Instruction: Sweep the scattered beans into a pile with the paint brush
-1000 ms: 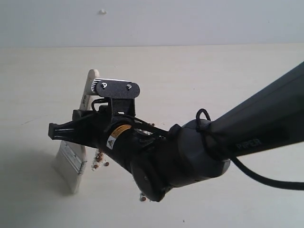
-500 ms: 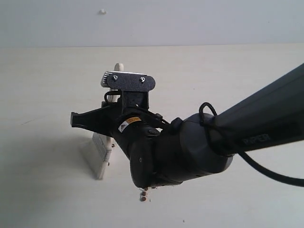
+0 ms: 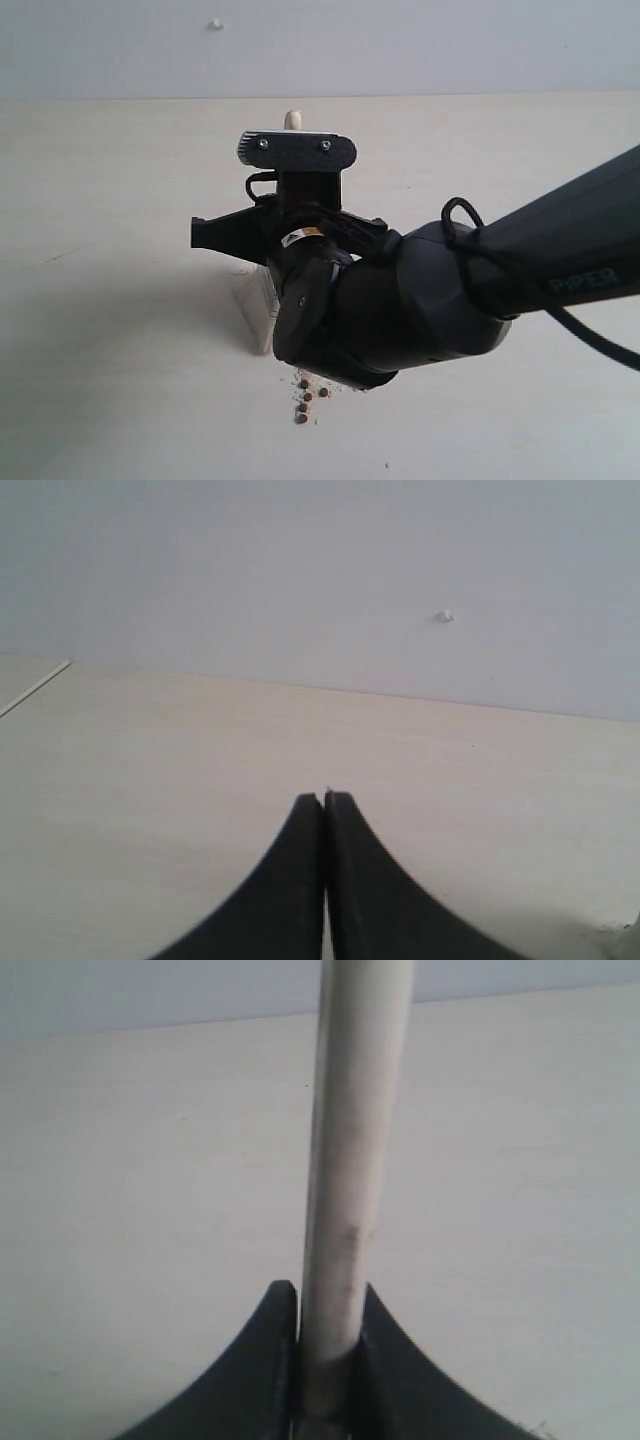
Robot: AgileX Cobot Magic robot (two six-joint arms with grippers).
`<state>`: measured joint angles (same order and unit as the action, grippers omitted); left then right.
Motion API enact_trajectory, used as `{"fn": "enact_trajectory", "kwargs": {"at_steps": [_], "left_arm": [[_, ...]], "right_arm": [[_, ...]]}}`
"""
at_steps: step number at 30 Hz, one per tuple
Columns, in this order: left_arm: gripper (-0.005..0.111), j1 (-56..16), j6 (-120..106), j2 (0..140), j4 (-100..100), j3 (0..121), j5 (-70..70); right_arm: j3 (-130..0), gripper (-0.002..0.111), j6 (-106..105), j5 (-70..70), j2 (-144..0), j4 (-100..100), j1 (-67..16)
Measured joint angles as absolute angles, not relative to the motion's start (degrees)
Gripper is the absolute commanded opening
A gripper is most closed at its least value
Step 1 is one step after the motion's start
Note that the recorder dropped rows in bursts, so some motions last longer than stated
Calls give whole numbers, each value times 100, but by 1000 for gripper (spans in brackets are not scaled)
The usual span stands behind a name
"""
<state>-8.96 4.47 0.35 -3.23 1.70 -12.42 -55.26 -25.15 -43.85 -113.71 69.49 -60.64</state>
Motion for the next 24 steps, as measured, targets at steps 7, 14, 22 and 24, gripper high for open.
{"fn": "enact_trajectory", "kwargs": {"at_steps": [7,14,22,24], "left_arm": [[0,-896,447,35,-323,170,-1242],[0,-896,447,35,-323,170,-1242],[0,-896,447,35,-323,170,-1242],[0,-896,447,35,-323,170,-1242]], "right_arm": [[-5526,0,-2679,-4449,-11275,7062,-6111],[-5526,0,-1905,-4481,-11039,6302,-6411],[-5526,0,-951,-4952,-11122,5871,-6425],[-5526,0,-653,-5195,-11264,5871,-6425]]}}
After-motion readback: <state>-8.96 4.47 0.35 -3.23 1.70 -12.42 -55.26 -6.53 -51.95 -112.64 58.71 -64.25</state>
